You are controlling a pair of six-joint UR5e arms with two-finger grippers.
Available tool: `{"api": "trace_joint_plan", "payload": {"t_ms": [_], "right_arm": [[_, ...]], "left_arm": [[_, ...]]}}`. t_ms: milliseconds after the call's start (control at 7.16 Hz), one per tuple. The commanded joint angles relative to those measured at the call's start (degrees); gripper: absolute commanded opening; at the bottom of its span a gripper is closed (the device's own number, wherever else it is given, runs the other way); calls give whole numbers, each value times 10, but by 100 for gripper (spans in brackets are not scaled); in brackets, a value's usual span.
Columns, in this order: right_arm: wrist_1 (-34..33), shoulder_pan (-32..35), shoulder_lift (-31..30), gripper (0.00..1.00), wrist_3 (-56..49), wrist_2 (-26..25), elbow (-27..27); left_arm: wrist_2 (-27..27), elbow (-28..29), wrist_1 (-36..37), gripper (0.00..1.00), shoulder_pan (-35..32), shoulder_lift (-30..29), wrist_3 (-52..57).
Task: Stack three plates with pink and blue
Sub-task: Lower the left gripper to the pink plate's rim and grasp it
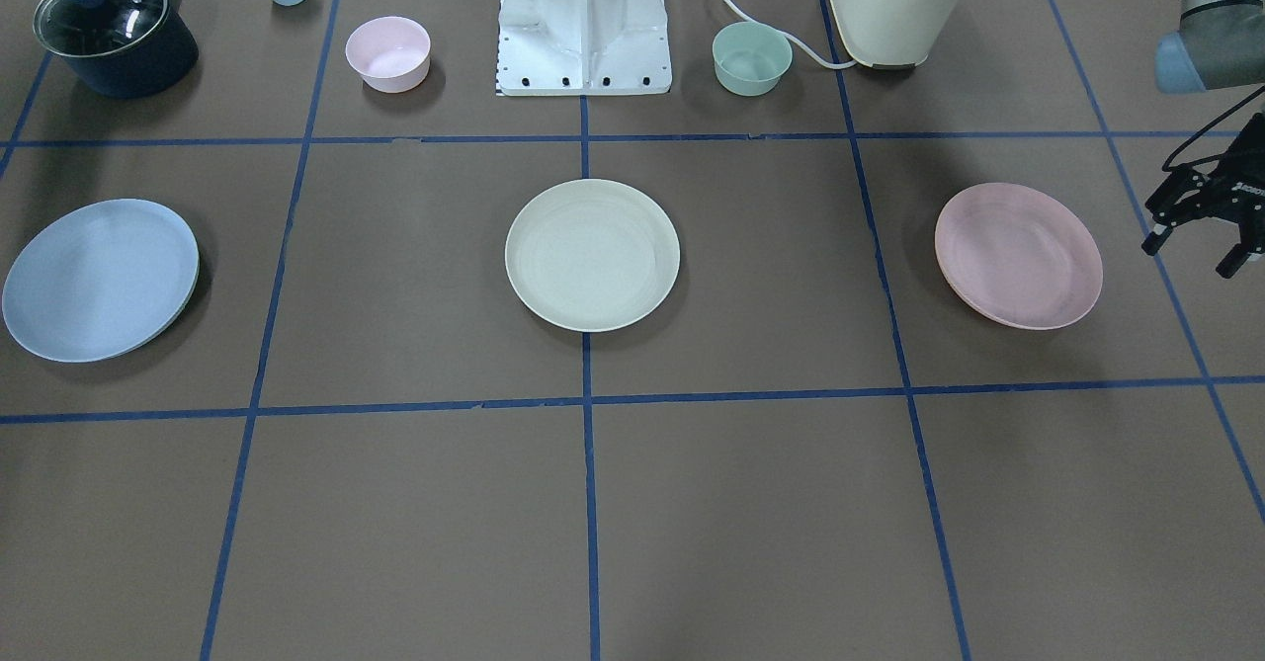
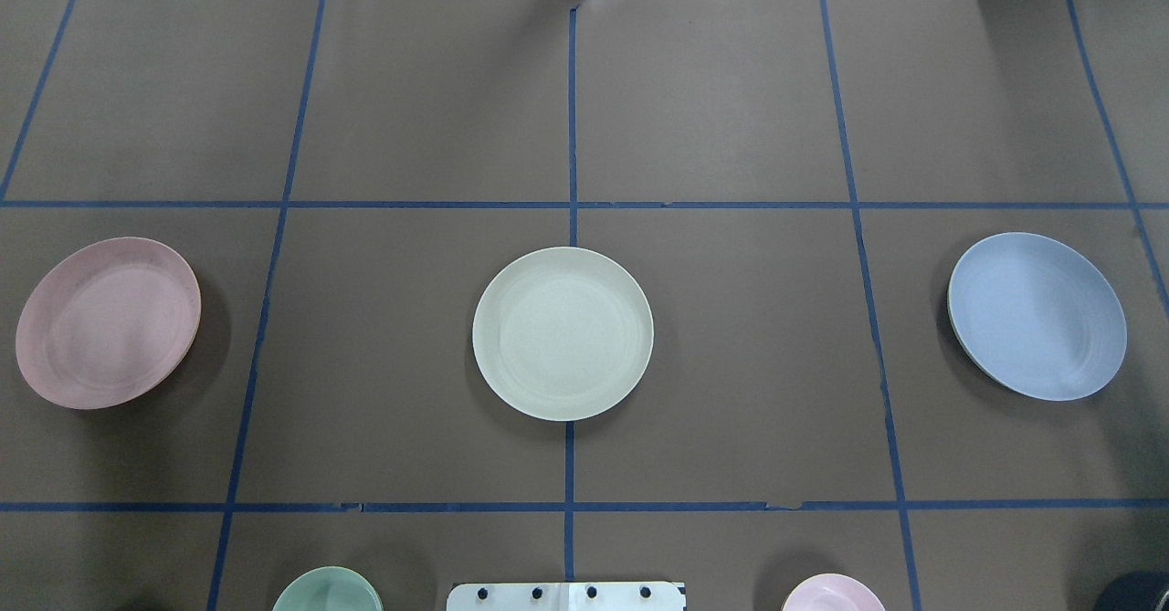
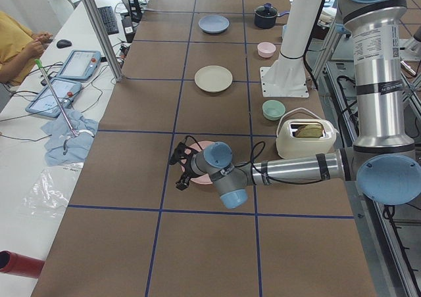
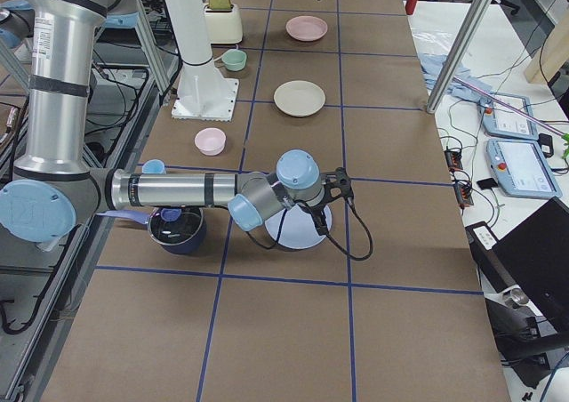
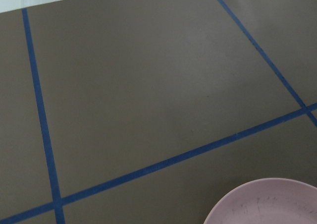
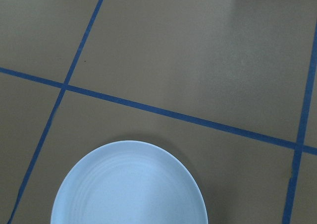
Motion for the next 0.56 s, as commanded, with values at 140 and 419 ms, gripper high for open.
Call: {"api": "trace_joint_plan", "payload": {"t_ms": [140,419], "right_arm": [[7,0,-6,100,1,0,0],[7,0,-7,100,1,-1,0]], "left_arm": [[127,42,-71,100,119,8,-116],[135,43,-79,89,146,8,-126]]}}
